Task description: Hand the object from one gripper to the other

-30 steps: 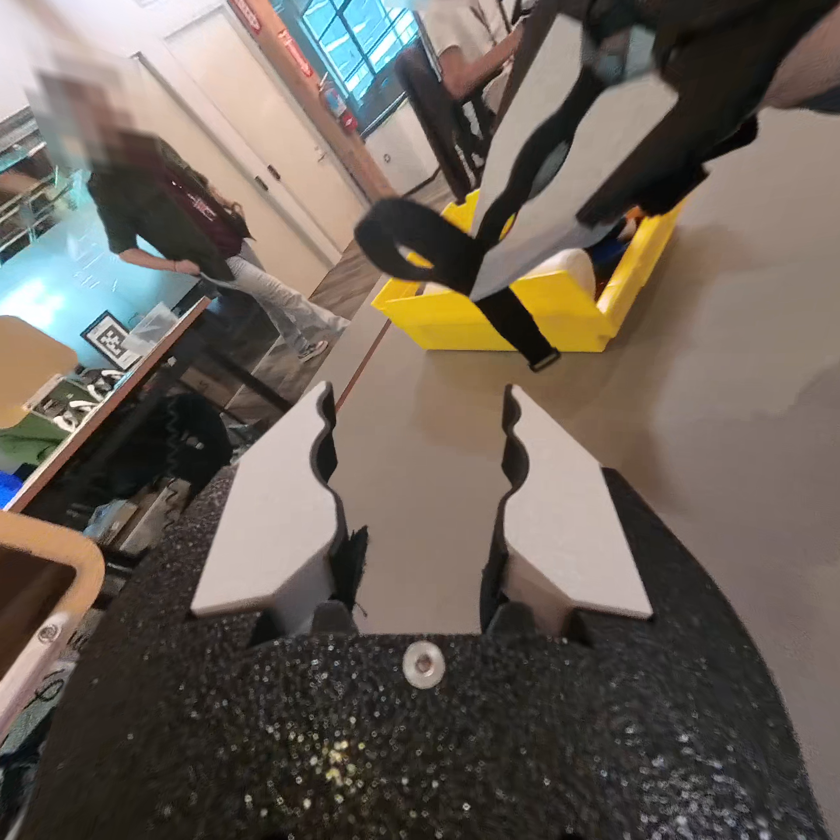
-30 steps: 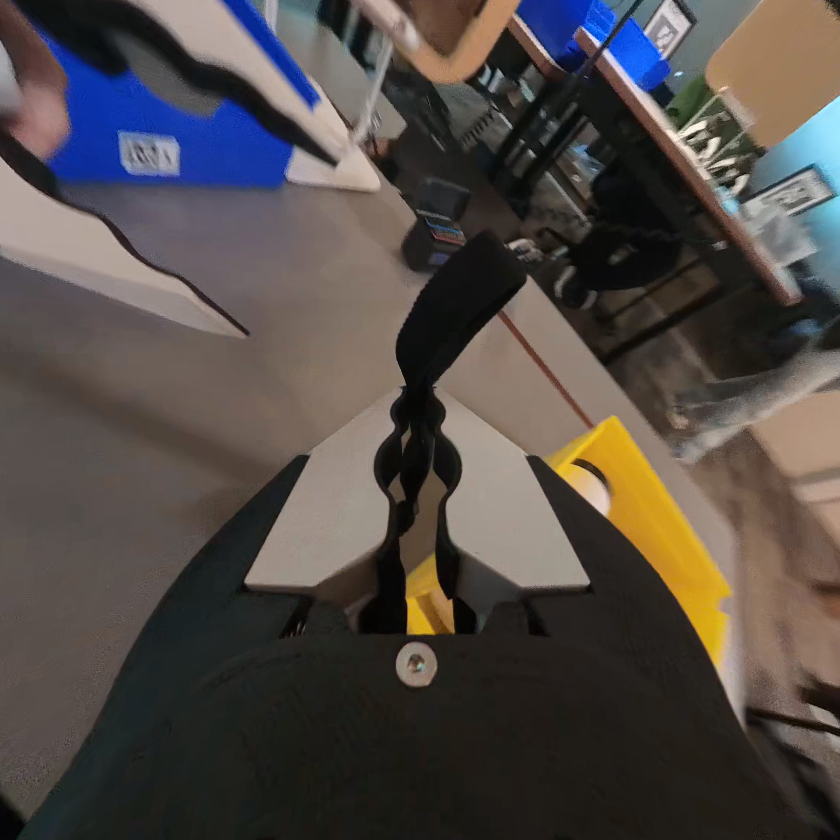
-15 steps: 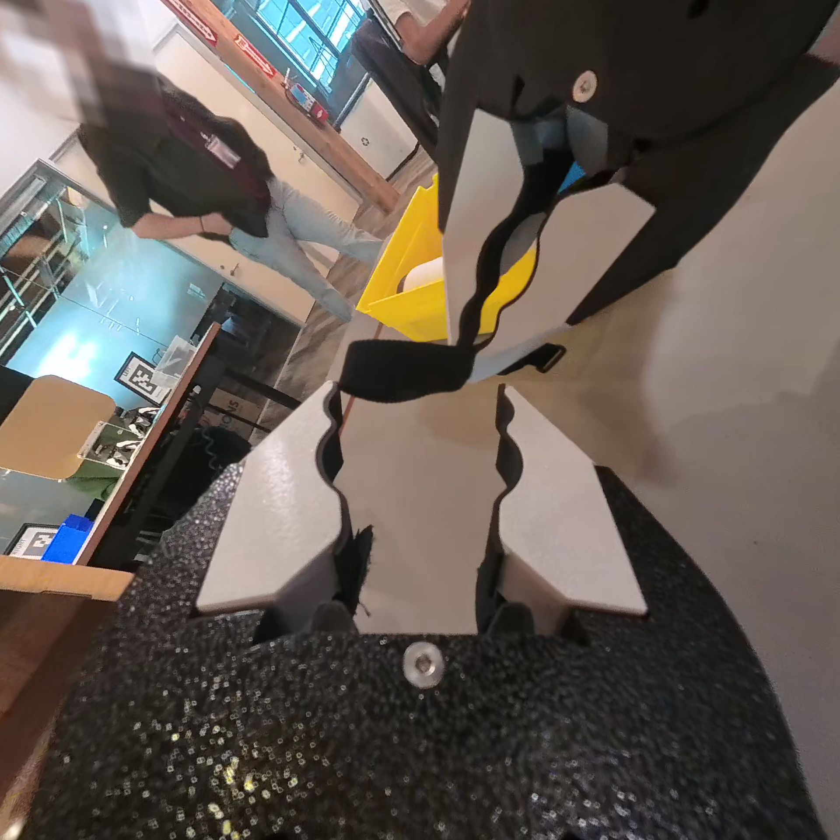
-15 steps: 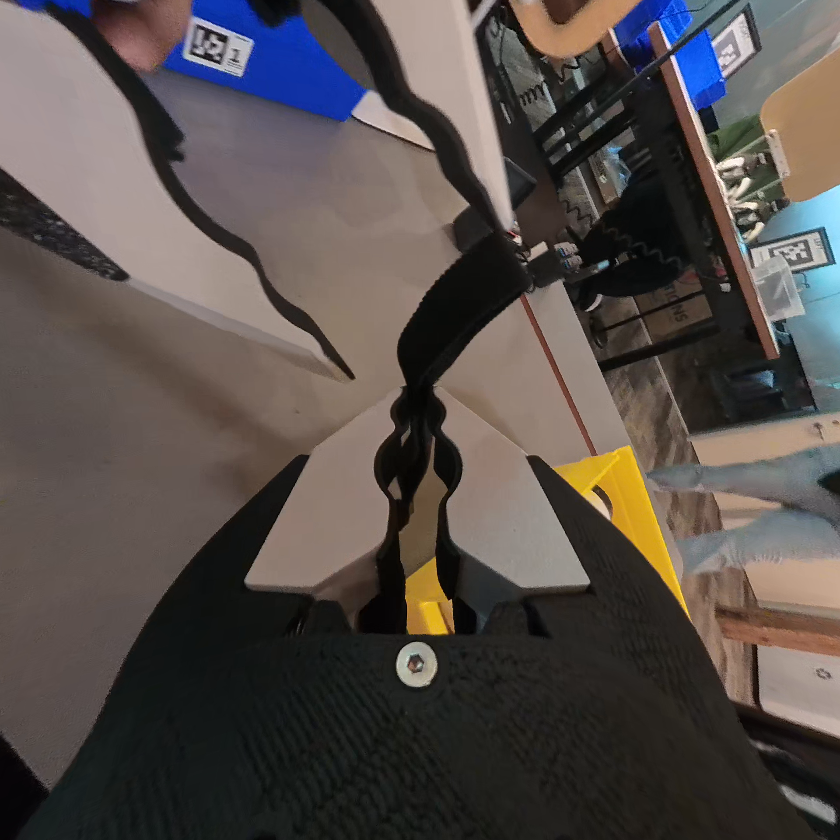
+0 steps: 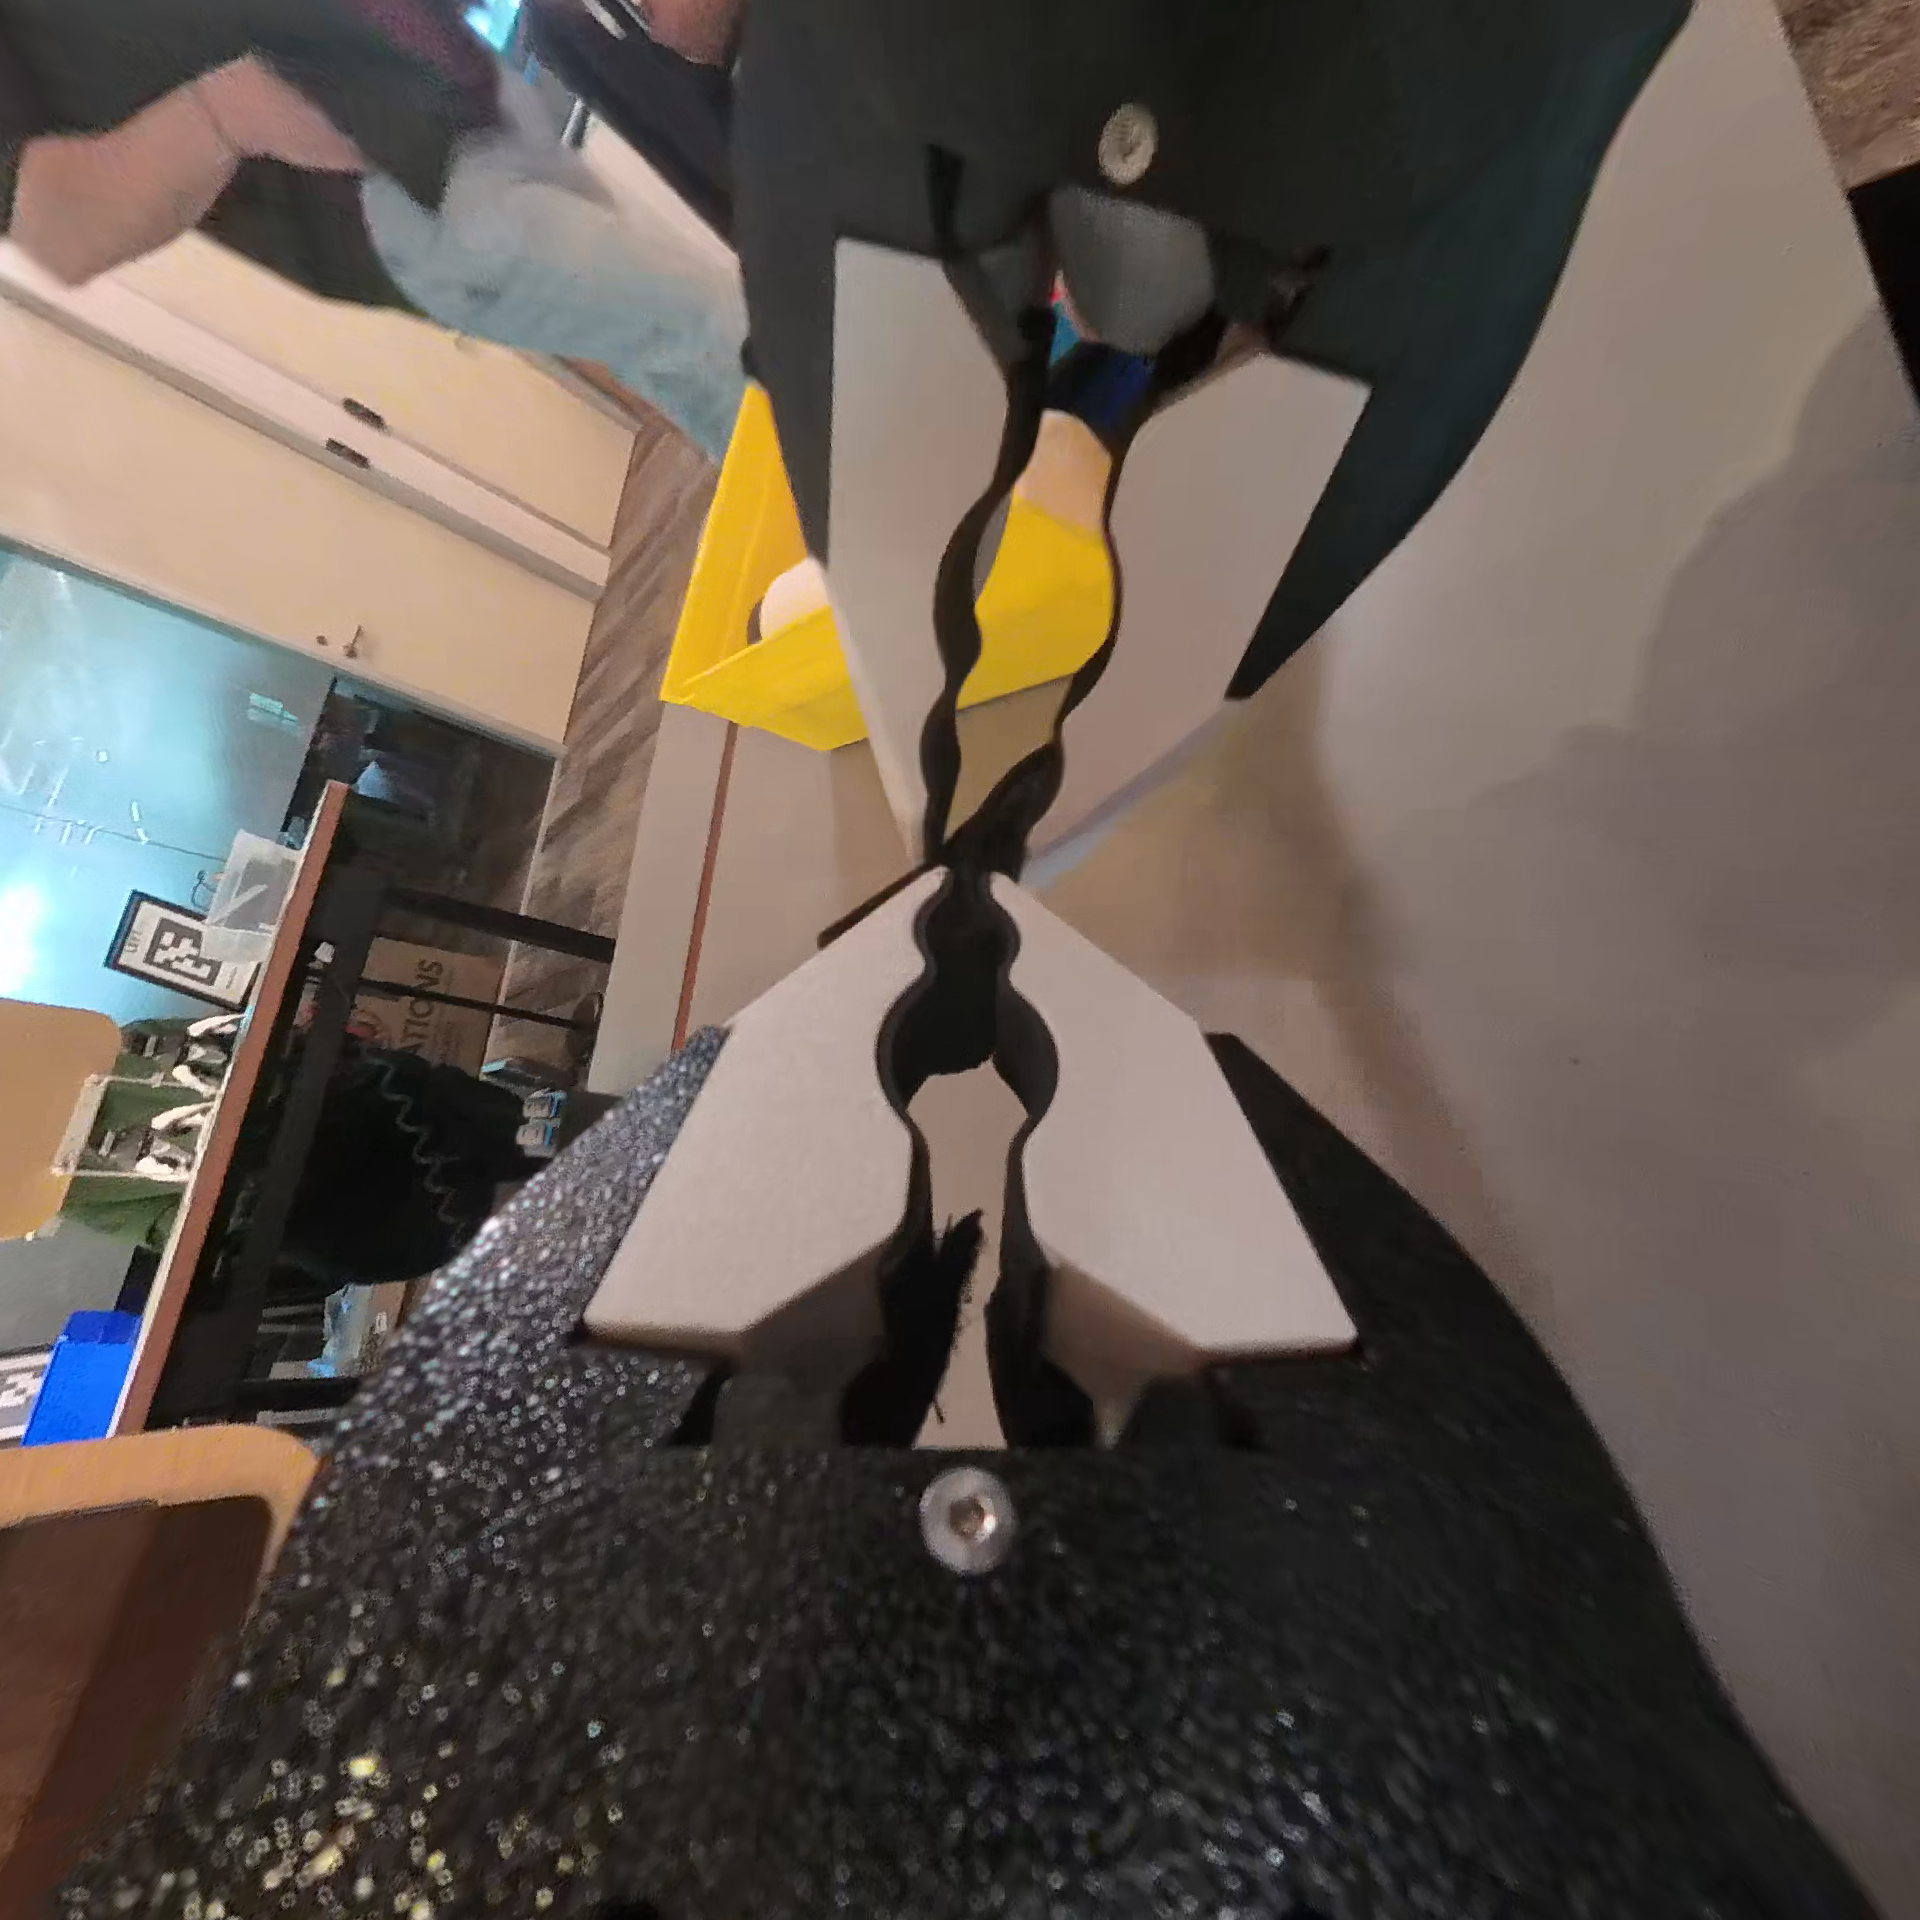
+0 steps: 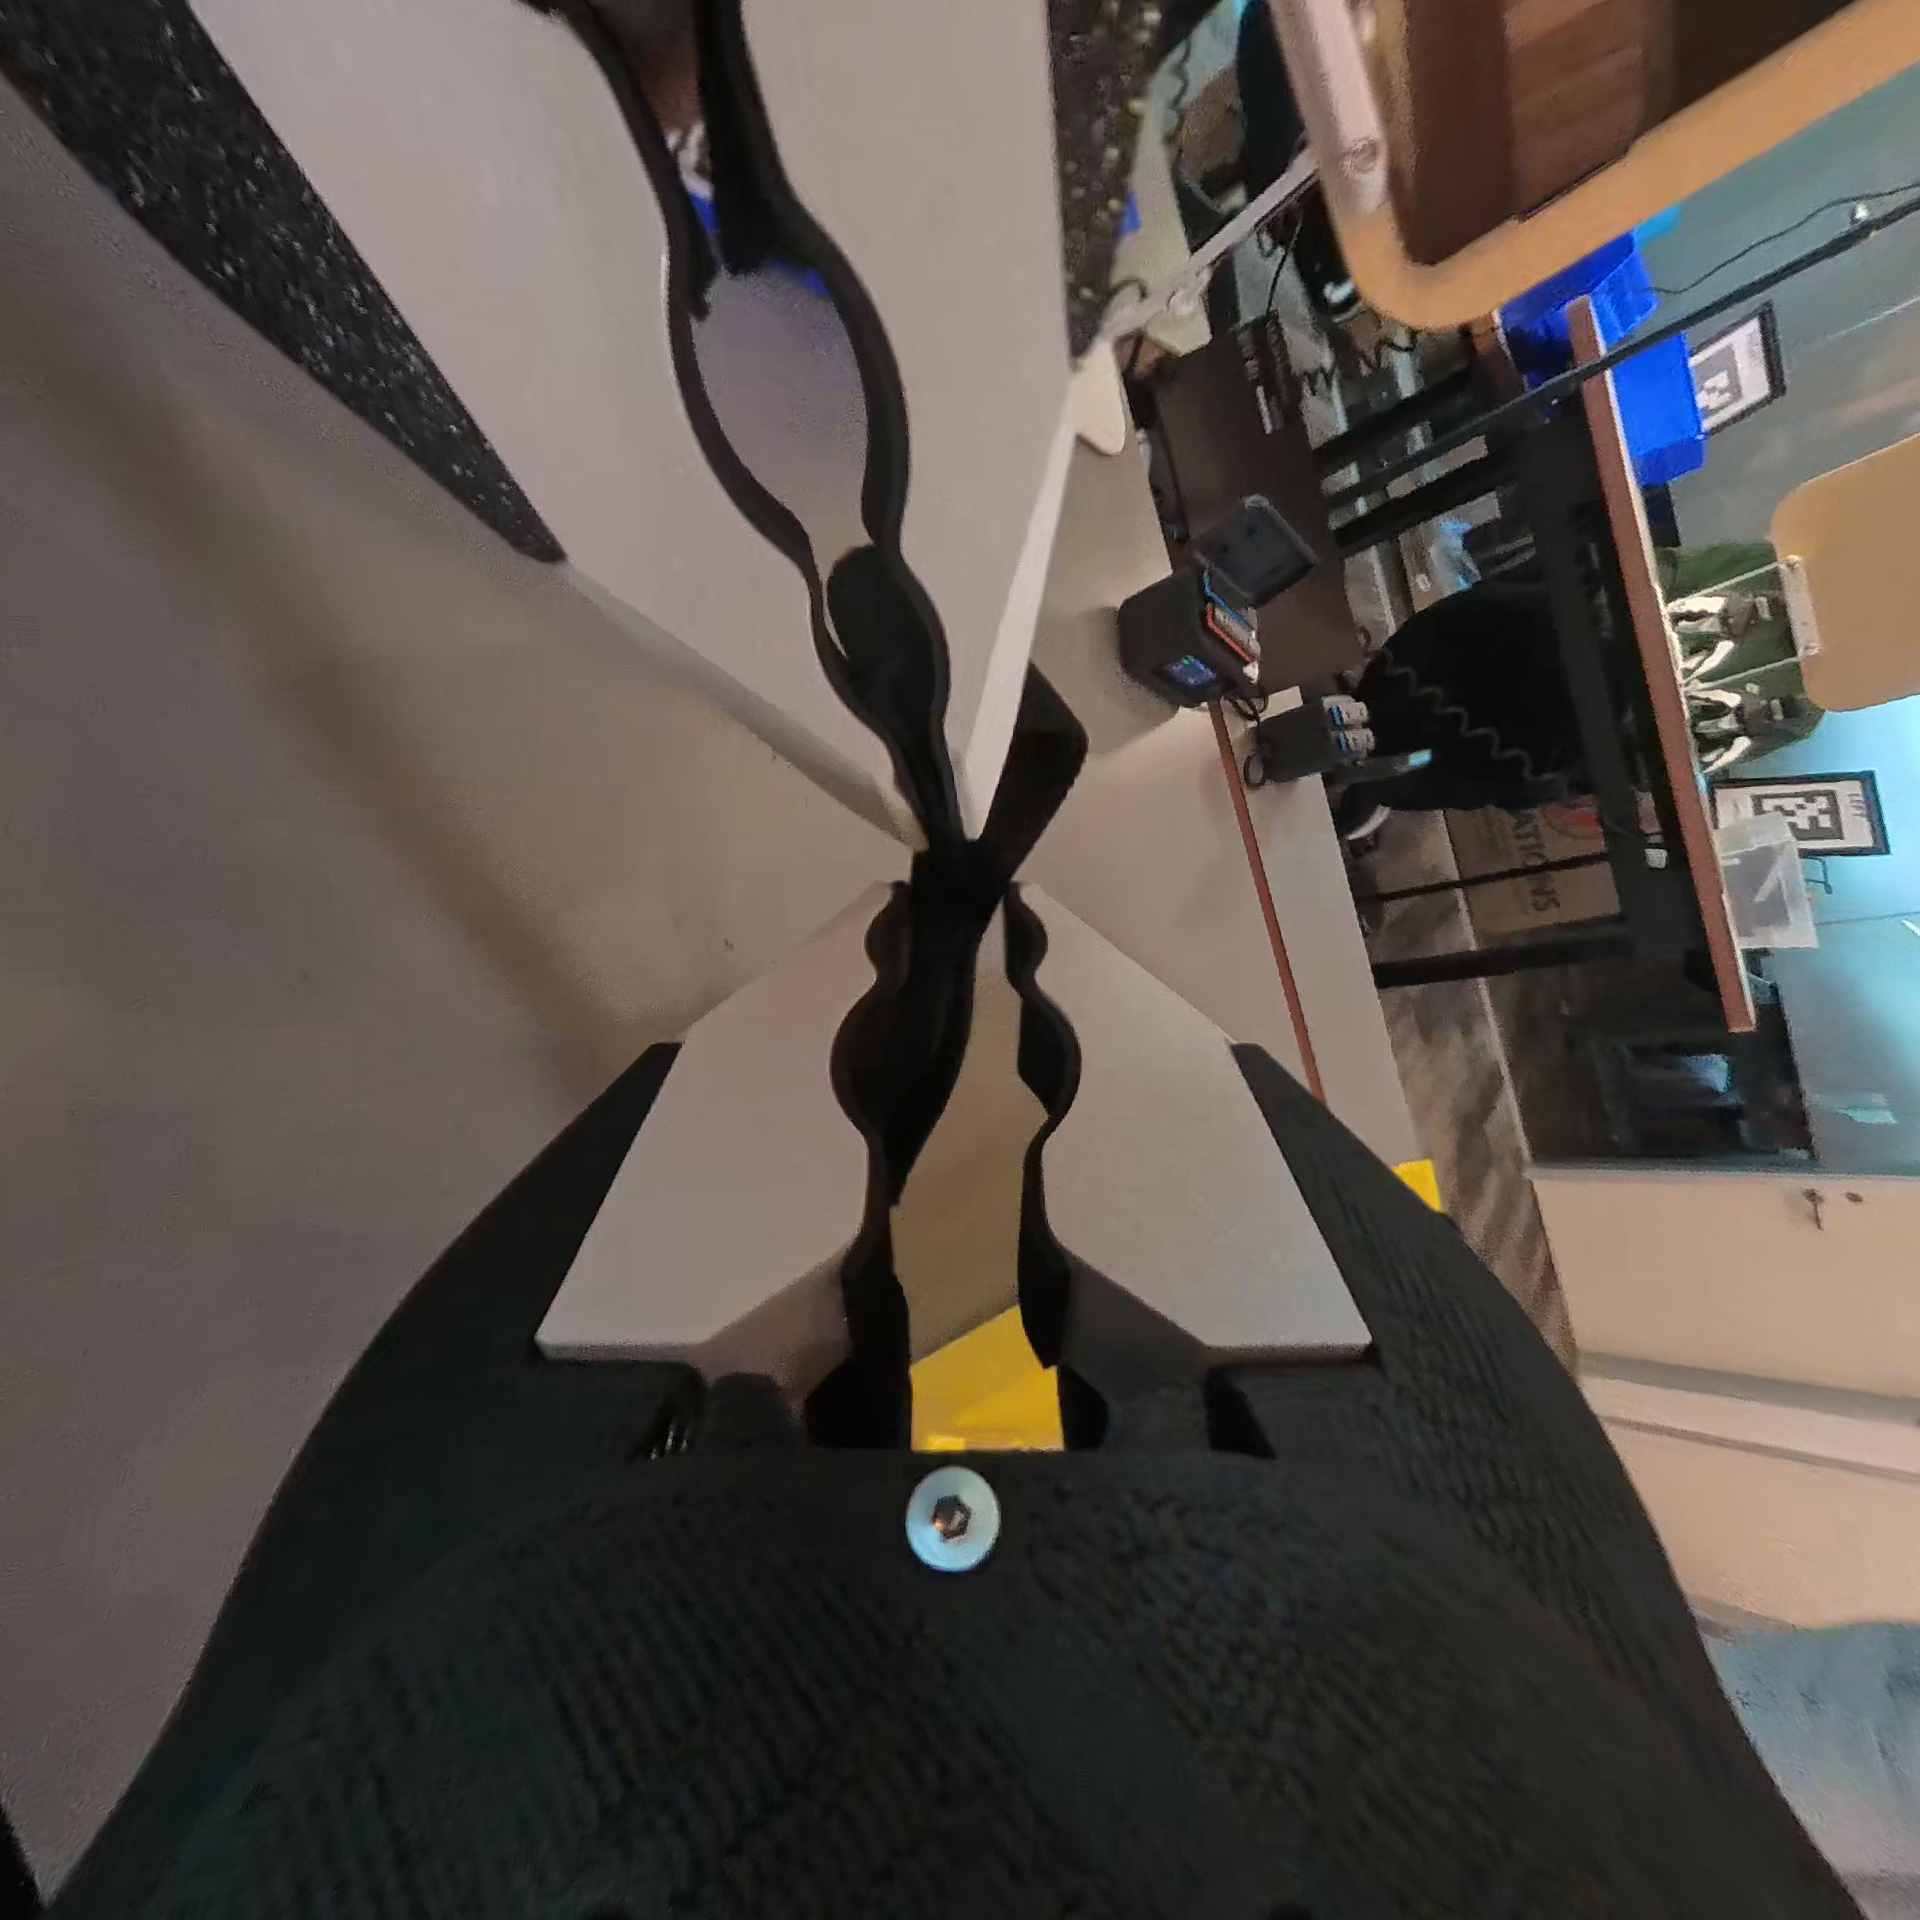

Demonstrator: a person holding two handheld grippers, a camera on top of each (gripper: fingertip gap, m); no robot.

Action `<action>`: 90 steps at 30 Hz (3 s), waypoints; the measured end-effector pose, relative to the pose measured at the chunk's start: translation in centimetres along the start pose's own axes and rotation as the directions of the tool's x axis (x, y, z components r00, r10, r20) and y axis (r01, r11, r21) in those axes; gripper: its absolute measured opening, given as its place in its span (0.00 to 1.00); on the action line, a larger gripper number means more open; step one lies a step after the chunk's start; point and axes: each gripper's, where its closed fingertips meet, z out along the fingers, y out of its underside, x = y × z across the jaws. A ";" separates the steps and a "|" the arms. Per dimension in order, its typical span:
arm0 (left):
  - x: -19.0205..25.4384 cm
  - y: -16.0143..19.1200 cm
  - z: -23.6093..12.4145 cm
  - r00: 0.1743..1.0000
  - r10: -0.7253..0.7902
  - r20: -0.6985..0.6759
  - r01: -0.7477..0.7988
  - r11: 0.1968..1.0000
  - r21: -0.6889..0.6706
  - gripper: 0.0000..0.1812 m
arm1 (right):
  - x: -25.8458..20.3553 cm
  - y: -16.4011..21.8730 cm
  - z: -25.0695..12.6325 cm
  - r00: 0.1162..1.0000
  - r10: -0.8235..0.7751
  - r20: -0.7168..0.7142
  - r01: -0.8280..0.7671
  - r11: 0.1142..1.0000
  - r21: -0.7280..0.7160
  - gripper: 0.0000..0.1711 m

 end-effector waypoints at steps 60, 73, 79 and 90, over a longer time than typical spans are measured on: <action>-1.1 -6.8 -4.0 0.871 -0.384 -0.307 0.492 0.681 0.542 0.00 | 5.0 -6.2 -7.1 0.196 0.511 0.837 -0.977 0.178 0.120 0.09; -5.5 -5.6 -4.9 0.870 -0.493 0.012 0.408 0.732 0.545 0.34 | 12.2 3.0 -7.5 0.734 0.669 0.118 -0.654 0.649 0.388 0.00; -10.7 -1.3 -7.5 0.792 -0.572 0.216 0.453 0.786 0.420 0.39 | 15.0 16.3 -8.2 0.760 0.499 -0.415 -0.588 0.801 -0.114 0.00; -15.2 18.9 -22.1 0.313 -0.710 0.630 0.890 0.452 0.067 0.38 | 16.0 22.5 -8.9 0.672 0.448 -0.589 -0.682 0.685 -0.256 0.46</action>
